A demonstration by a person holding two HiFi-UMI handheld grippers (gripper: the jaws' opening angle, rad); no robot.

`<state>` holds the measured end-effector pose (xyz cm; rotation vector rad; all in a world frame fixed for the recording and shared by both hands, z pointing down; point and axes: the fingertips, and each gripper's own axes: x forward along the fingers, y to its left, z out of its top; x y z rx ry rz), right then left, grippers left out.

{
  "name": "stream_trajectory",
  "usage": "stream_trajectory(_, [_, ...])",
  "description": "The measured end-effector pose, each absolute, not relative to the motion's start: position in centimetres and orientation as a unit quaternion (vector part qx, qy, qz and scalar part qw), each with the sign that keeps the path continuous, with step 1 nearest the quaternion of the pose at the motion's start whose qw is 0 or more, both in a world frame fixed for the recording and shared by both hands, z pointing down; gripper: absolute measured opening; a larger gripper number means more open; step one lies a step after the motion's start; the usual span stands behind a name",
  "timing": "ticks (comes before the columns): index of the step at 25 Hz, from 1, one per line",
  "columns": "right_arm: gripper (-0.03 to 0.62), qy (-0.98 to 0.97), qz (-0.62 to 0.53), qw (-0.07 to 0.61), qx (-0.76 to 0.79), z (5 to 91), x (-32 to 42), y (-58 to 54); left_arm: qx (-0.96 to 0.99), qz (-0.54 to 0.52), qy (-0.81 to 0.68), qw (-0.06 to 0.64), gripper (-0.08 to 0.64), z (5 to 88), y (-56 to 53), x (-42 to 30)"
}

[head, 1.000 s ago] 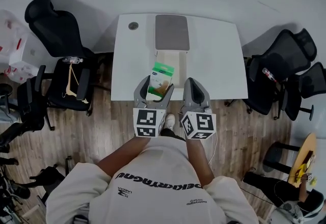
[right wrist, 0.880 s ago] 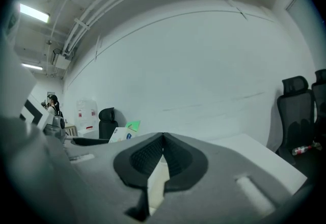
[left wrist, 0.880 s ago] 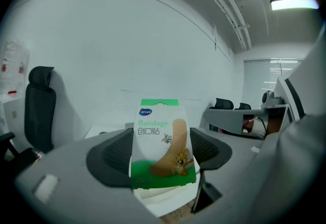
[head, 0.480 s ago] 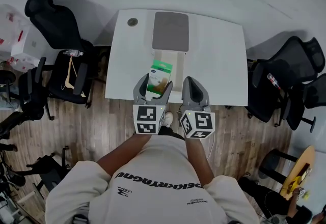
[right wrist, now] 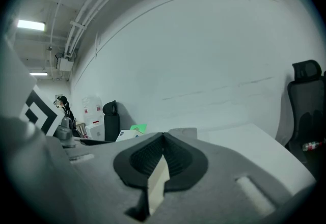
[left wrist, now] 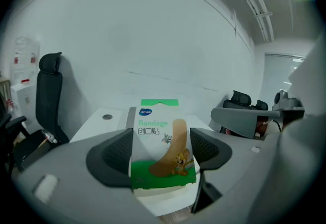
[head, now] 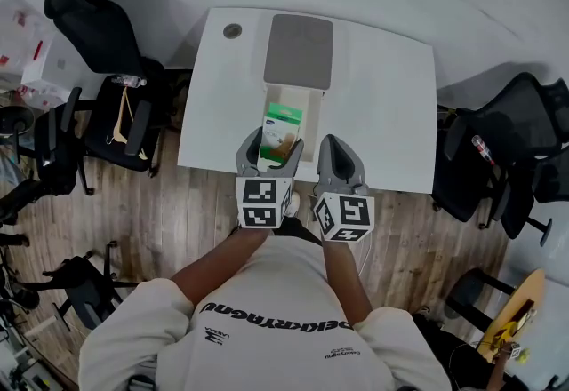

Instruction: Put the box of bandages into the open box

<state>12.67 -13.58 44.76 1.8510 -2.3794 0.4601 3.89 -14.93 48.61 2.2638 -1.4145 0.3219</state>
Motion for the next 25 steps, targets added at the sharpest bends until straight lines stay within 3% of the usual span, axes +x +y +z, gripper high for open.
stream_trajectory(25, [-0.002,-0.780,0.175,0.064,0.598,48.0,14.7,-16.1,0.785,0.176,-0.522,0.282,0.359,56.2,-18.3,6.3])
